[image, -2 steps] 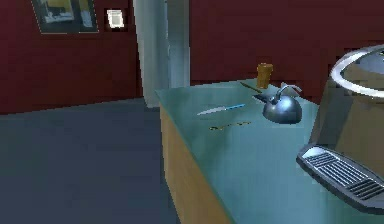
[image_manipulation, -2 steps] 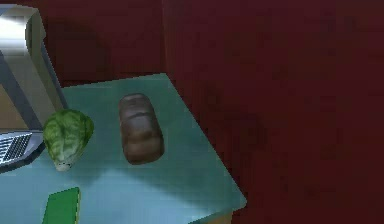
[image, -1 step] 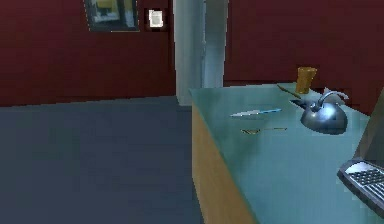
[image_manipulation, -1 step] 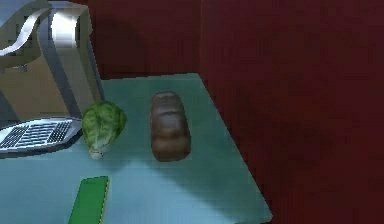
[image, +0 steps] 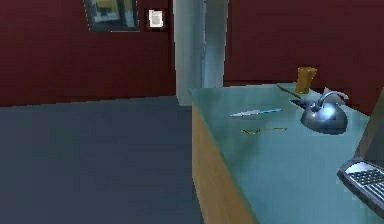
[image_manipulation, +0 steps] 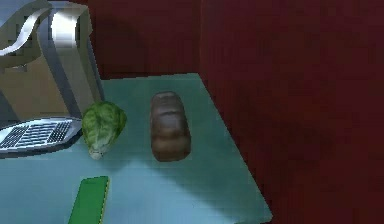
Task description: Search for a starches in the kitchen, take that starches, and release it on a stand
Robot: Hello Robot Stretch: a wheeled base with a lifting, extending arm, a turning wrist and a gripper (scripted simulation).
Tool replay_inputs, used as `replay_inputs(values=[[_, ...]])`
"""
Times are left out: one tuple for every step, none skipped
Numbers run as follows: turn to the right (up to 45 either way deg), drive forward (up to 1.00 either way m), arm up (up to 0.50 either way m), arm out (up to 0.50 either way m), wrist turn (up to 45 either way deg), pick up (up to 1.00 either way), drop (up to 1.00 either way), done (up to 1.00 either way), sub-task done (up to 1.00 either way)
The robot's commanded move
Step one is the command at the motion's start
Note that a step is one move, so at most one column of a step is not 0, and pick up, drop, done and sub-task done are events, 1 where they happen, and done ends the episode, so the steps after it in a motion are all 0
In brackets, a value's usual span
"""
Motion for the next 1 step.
replay_inputs(values=[[0.0, 0.0, 0.38, 0.0, 0.0, 0.0, 0.0, 0.0, 0.0]])
